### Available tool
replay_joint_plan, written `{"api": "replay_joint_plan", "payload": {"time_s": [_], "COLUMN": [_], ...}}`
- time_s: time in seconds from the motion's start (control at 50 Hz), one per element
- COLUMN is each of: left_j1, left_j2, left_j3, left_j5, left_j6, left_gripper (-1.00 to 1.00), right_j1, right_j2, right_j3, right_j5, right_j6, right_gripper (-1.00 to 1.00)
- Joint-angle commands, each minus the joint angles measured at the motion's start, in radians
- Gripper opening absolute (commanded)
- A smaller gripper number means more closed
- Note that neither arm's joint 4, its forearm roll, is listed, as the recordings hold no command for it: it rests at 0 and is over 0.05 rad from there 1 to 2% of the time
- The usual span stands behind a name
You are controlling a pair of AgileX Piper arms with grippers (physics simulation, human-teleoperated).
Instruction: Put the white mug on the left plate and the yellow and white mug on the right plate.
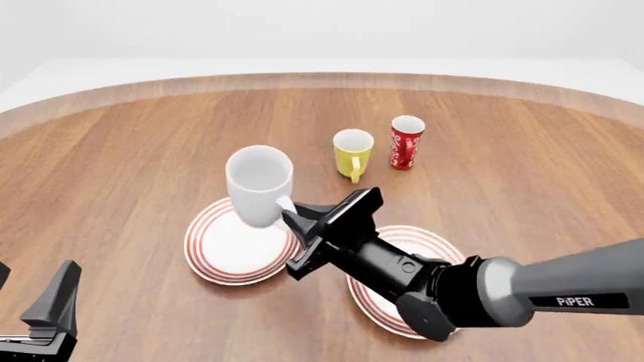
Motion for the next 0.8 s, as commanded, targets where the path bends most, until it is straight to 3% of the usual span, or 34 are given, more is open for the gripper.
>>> {"api": "replay_joint_plan", "payload": {"time_s": [0.02, 0.8], "left_j1": [0.0, 0.0], "left_j2": [0.0, 0.0], "left_j3": [0.0, 0.0], "left_j5": [0.0, 0.0], "left_j6": [0.0, 0.0], "left_gripper": [1.0, 1.0], "right_j1": [0.009, 0.01], "right_j2": [0.065, 0.225], "right_j3": [-0.033, -0.141], "right_j5": [-0.018, -0.009], "right_j6": [0.027, 0.064], "right_gripper": [-1.0, -1.0]}}
